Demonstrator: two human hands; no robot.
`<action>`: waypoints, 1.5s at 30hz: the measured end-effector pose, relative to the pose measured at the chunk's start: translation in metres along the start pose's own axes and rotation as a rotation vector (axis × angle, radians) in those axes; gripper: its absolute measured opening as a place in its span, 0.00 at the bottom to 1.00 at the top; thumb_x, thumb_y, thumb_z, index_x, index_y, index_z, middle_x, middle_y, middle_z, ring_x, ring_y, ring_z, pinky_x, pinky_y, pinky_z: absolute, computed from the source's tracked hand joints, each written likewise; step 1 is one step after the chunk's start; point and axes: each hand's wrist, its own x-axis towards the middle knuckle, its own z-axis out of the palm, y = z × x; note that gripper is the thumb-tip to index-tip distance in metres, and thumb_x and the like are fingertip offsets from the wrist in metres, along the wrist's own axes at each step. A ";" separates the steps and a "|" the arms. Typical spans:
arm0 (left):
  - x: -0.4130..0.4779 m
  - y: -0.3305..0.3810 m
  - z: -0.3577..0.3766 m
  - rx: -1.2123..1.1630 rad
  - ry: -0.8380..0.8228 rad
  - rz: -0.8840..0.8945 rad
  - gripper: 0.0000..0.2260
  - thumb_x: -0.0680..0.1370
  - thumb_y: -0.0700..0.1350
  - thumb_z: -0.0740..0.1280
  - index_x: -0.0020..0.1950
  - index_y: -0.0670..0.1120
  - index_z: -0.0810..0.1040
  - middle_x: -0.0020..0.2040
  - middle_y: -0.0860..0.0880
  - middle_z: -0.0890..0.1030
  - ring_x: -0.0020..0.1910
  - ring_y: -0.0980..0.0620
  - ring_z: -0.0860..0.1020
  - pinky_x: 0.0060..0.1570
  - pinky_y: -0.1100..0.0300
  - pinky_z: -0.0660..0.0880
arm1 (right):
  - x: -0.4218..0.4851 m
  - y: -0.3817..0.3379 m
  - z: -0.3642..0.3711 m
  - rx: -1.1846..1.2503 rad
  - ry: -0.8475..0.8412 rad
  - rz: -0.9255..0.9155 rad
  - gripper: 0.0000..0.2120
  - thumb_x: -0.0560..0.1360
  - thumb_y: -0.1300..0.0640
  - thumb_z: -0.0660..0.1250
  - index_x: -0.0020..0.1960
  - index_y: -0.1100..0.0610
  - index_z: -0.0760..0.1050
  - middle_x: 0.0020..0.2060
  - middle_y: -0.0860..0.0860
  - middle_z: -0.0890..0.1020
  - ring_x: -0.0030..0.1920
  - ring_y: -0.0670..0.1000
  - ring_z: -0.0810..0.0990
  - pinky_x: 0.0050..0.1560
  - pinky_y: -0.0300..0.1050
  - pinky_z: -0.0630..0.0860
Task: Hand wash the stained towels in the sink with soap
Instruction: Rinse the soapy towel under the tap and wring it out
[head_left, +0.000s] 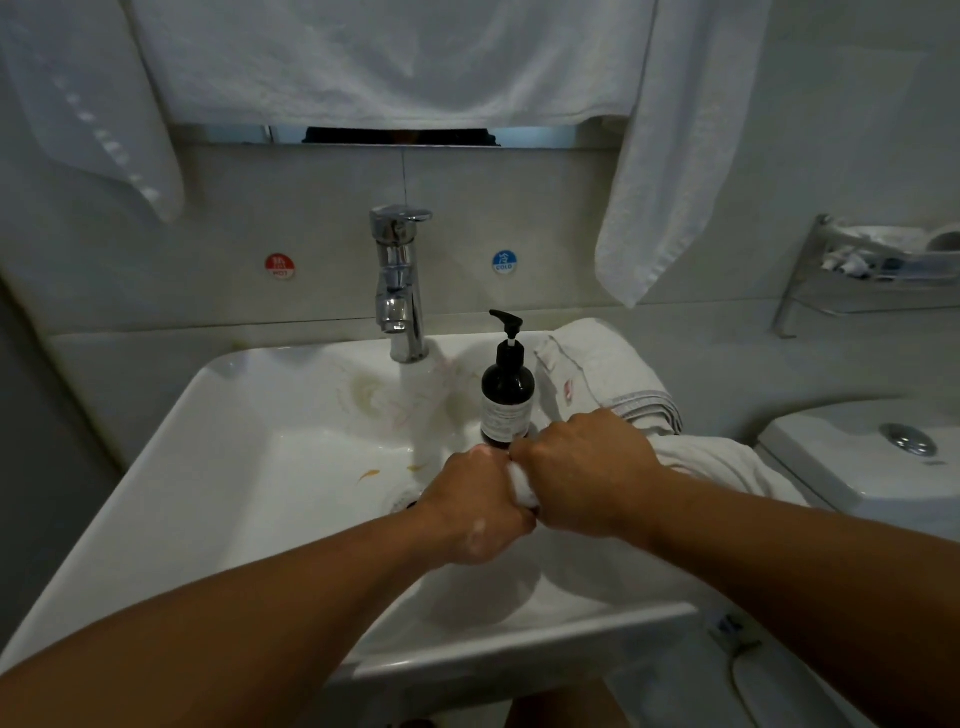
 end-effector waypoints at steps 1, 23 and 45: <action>0.000 0.000 0.000 -0.008 -0.004 -0.007 0.08 0.71 0.40 0.74 0.45 0.50 0.78 0.39 0.54 0.80 0.39 0.54 0.80 0.33 0.67 0.72 | 0.000 0.000 0.000 -0.003 0.001 -0.002 0.11 0.74 0.48 0.64 0.55 0.49 0.77 0.44 0.50 0.83 0.38 0.54 0.81 0.39 0.45 0.68; 0.000 0.001 0.000 -0.094 -0.044 -0.109 0.09 0.70 0.40 0.75 0.48 0.46 0.82 0.41 0.50 0.83 0.40 0.53 0.82 0.35 0.63 0.74 | -0.001 0.002 0.007 0.025 0.029 -0.023 0.11 0.74 0.47 0.66 0.55 0.47 0.76 0.45 0.49 0.84 0.40 0.54 0.82 0.39 0.45 0.67; 0.001 -0.001 0.000 -0.092 -0.054 -0.106 0.09 0.70 0.40 0.75 0.48 0.48 0.80 0.42 0.52 0.82 0.39 0.55 0.81 0.34 0.66 0.71 | 0.000 0.004 0.012 0.028 0.058 -0.043 0.11 0.75 0.47 0.65 0.56 0.48 0.76 0.46 0.49 0.84 0.39 0.53 0.81 0.38 0.45 0.67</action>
